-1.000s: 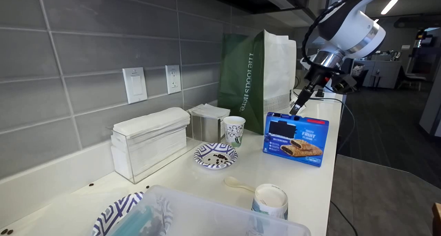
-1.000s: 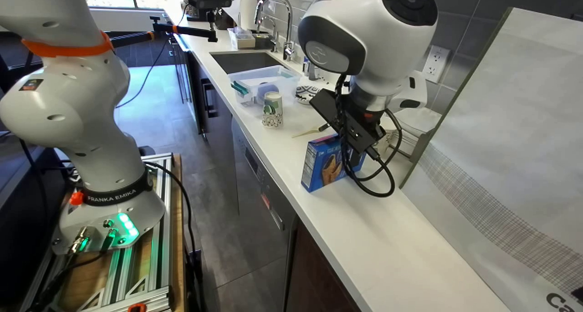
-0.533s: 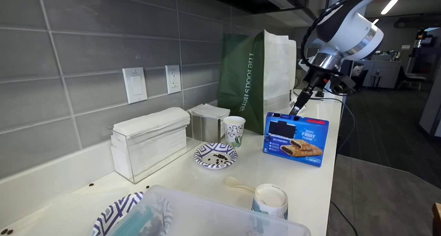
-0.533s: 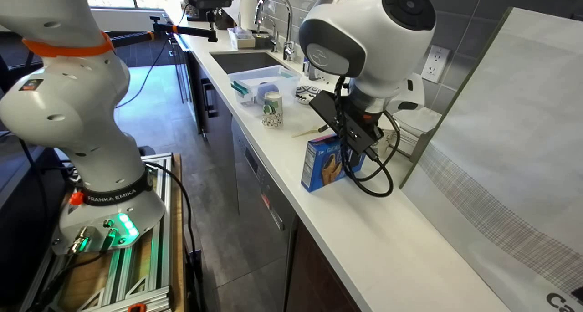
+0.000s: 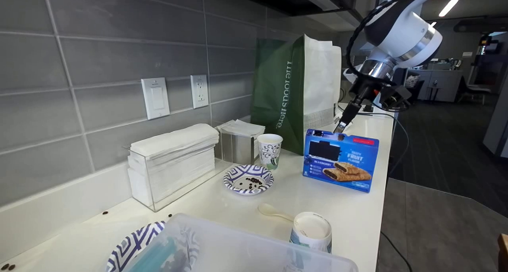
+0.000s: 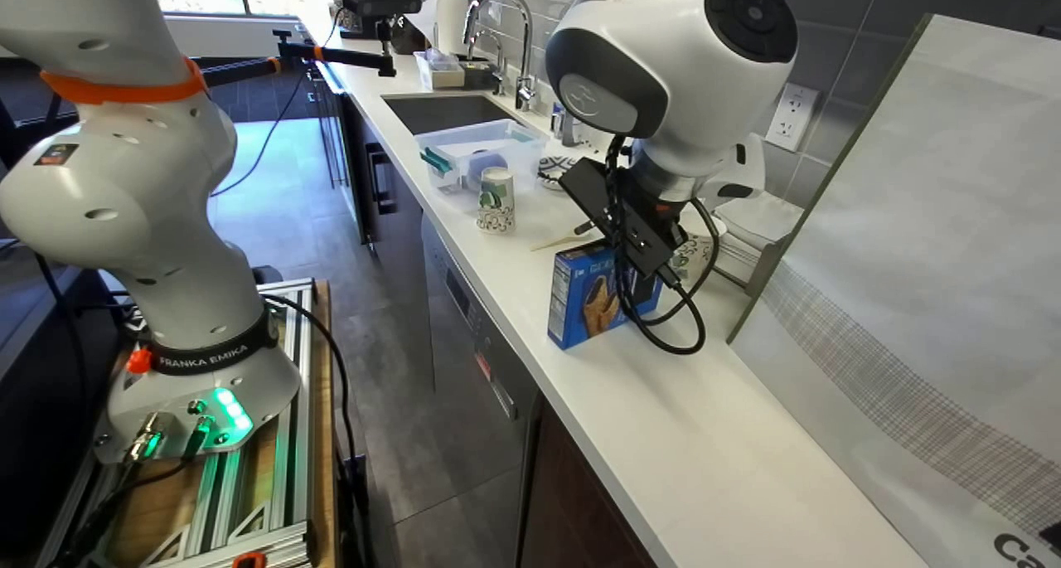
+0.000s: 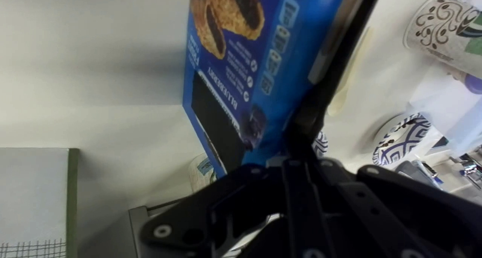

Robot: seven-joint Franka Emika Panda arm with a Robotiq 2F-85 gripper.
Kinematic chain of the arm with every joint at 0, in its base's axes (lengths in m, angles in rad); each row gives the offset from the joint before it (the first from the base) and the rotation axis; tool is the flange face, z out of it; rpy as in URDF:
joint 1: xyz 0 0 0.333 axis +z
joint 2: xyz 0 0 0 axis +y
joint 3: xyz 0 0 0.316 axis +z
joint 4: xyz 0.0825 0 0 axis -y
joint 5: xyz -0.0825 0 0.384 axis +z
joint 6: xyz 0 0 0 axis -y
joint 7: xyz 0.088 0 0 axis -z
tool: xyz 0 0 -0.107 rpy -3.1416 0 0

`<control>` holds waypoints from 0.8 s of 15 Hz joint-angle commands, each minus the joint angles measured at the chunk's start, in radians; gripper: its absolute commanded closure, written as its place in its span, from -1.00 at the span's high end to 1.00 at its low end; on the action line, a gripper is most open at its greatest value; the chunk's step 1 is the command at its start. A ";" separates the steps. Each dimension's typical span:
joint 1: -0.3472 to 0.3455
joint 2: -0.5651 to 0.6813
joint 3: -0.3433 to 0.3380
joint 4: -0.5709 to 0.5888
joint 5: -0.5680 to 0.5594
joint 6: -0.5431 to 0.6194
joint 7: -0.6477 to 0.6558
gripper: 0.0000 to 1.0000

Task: Open the blue box

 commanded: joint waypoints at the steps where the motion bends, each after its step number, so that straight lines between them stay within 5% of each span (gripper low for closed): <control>1: -0.025 -0.001 -0.003 0.016 0.048 -0.100 -0.032 -1.00; 12: -0.050 0.000 -0.003 0.025 0.035 -0.167 -0.004 -1.00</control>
